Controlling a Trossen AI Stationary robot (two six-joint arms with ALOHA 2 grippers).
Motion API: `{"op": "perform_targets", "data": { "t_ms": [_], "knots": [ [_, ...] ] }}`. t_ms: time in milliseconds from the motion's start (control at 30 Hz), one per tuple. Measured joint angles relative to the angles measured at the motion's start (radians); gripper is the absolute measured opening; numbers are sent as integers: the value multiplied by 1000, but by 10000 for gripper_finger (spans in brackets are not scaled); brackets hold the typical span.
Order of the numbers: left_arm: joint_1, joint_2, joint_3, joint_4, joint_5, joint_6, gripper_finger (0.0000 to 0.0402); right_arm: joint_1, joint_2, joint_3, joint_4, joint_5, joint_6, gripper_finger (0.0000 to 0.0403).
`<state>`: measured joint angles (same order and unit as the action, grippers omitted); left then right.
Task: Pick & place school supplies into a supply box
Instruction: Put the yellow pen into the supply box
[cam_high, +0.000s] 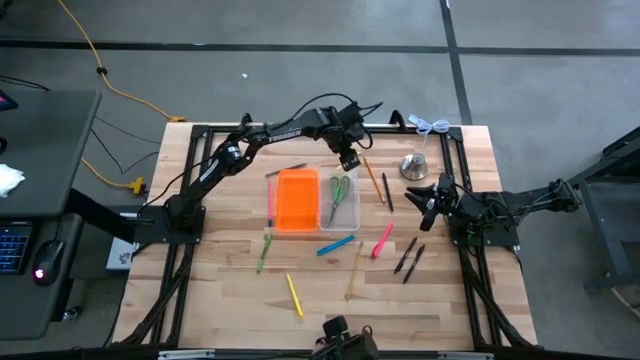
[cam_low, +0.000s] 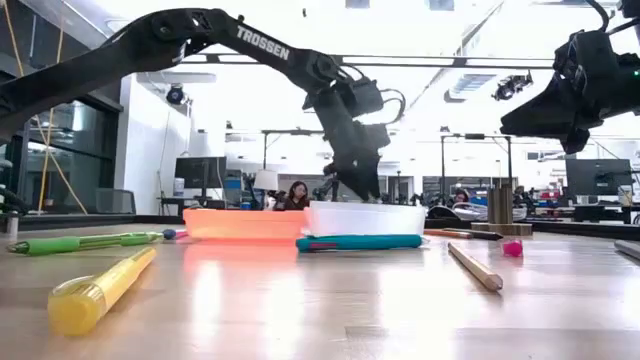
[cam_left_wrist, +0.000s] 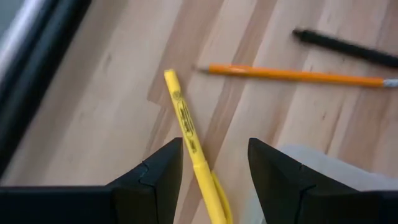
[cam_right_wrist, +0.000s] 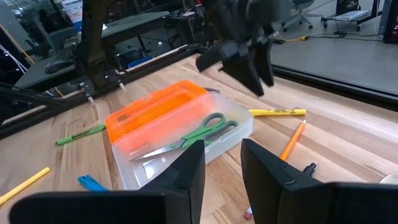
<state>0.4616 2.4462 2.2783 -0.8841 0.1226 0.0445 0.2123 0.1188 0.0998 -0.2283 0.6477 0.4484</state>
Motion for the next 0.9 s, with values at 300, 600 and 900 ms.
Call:
{"op": "perform_targets", "data": {
  "t_ms": [300, 600, 900],
  "knots": [
    [17, -1, 27, -51, 23, -23, 209, 0, 0, 0, 0, 0, 26, 83],
    [33, -12, 27, -276, -20, -28, 209, 0, 0, 0, 4, -3, 50, 83],
    [128, -21, 27, -546, -55, -120, 209, 0, 0, 0, 8, -3, 50, 83]
  ]
}}
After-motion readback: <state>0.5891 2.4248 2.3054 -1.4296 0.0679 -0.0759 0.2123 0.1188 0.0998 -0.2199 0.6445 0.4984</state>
